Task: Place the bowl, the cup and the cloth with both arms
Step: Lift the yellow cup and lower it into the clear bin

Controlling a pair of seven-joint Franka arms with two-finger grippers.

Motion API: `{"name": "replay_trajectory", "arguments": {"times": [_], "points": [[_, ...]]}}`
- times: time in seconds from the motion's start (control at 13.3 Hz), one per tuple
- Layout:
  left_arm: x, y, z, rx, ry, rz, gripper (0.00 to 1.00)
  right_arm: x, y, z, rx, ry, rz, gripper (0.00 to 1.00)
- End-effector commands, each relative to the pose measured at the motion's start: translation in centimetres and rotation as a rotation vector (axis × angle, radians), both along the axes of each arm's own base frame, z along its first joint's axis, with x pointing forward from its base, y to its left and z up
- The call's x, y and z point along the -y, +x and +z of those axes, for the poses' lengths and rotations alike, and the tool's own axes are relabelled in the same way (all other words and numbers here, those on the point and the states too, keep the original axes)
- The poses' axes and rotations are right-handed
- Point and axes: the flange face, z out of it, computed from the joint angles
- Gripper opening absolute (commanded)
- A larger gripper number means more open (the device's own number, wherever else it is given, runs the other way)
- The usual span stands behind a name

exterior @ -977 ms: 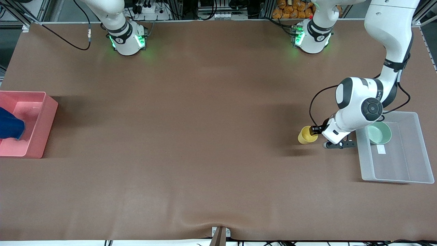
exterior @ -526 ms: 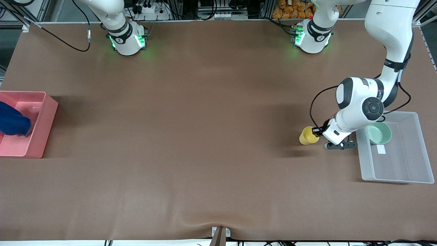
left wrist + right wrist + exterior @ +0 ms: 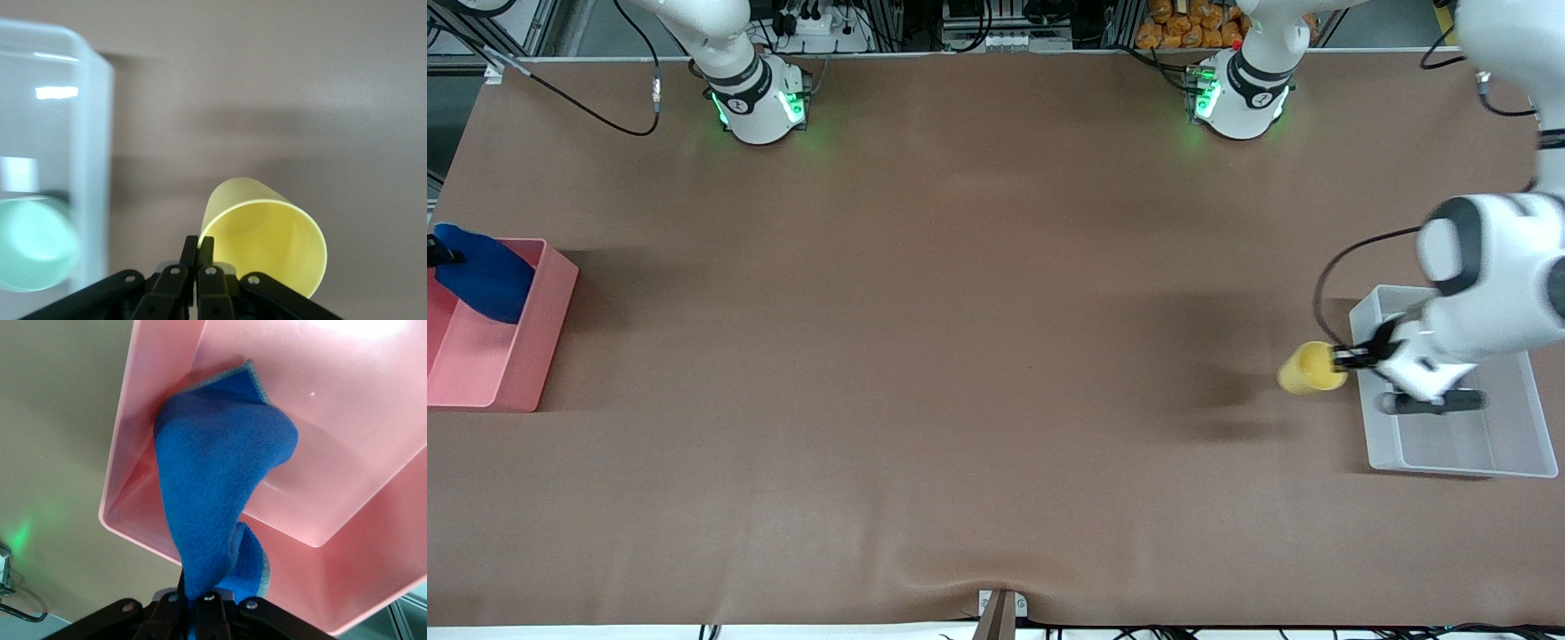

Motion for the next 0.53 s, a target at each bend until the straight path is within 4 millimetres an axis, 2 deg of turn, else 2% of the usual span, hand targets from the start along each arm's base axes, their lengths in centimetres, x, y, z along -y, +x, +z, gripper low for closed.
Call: {"name": "replay_trajectory", "arguments": {"times": [0.0, 0.08, 0.15, 0.3, 0.38, 0.45], "points": [[-5.2, 1.8, 2.5, 0.016, 0.007, -0.051, 0.00, 1.1, -0.4, -1.5, 0.028, 0.020, -0.011, 0.00], [-7.1, 2.3, 2.1, 0.018, 0.020, -0.045, 0.00, 2.0, -0.6, -2.2, 0.051, 0.012, -0.005, 0.00], [-9.9, 2.9, 1.5, 0.021, 0.046, -0.043, 0.00, 2.2, -0.4, -2.8, 0.062, 0.005, 0.001, 0.00], [-12.4, 3.9, 0.5, 0.031, 0.077, -0.082, 0.00, 2.9, -0.4, -3.5, 0.089, -0.010, 0.003, 0.00], [-15.0, 3.8, 0.0, 0.032, 0.104, -0.099, 0.00, 3.4, -0.3, -4.1, 0.111, -0.015, 0.017, 0.00], [-16.4, 4.0, -0.2, 0.050, 0.123, -0.124, 0.00, 3.9, -0.4, -4.7, 0.128, -0.016, 0.037, 0.00]]}}
